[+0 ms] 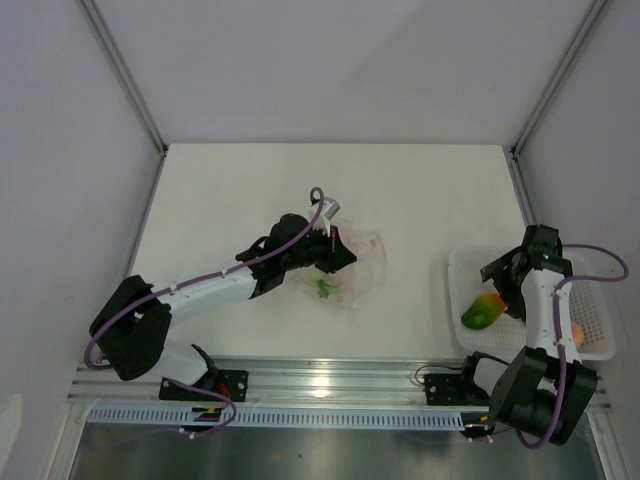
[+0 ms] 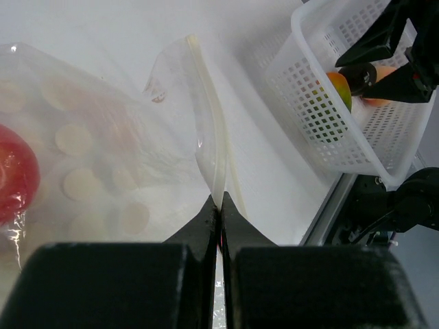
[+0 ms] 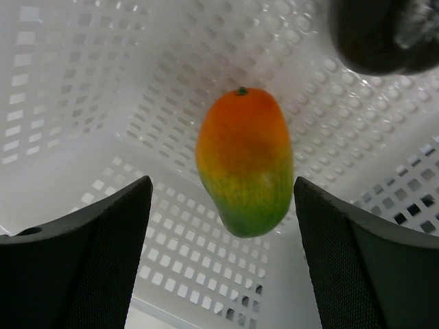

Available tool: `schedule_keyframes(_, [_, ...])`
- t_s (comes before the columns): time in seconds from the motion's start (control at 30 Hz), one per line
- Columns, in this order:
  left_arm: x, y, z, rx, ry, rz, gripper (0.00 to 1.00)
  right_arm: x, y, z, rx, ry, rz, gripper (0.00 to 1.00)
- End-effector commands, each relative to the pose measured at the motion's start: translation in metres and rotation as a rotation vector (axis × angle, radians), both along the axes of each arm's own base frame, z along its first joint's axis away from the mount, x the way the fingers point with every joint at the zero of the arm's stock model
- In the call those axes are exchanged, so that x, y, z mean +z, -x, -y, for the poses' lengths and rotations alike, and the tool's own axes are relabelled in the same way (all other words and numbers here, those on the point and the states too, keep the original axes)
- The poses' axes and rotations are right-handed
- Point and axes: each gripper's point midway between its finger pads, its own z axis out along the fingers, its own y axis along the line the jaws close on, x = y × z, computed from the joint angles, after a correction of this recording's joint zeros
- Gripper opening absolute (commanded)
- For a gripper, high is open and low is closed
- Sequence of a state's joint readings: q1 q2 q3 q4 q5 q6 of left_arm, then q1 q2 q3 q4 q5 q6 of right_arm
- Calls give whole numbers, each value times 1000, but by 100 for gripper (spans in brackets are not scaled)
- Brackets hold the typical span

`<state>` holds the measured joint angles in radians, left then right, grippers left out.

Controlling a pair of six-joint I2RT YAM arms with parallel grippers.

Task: Place the food in the zip-top bag and seal the zipper
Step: Pick up the fake fruit from the bin.

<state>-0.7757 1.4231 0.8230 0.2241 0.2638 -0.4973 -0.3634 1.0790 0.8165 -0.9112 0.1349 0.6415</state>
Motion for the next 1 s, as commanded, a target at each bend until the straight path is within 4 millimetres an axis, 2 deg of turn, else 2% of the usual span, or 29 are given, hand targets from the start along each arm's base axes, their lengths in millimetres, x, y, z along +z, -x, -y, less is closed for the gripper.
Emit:
schedule_keyframes(0.0, [27, -9, 8, -12, 69, 48, 1, -2, -26, -3, 54, -35, 74, 85])
schedule_keyframes(0.2, [30, -9, 8, -22, 82, 47, 0, -21, -22, -7, 10, -71, 2, 84])
schedule_keyframes(0.37, [34, -9, 9, -25, 95, 46, 1, -34, -17, 0, -25, -39, -41, 84])
schedule_keyframes(0.67, [28, -8, 7, -27, 88, 32, 0, -55, -18, 0, -18, -51, -94, 81])
schedule_keyframes(0.97, [27, -9, 7, -24, 87, 31, 0, -50, -20, -3, 20, -47, -63, 70])
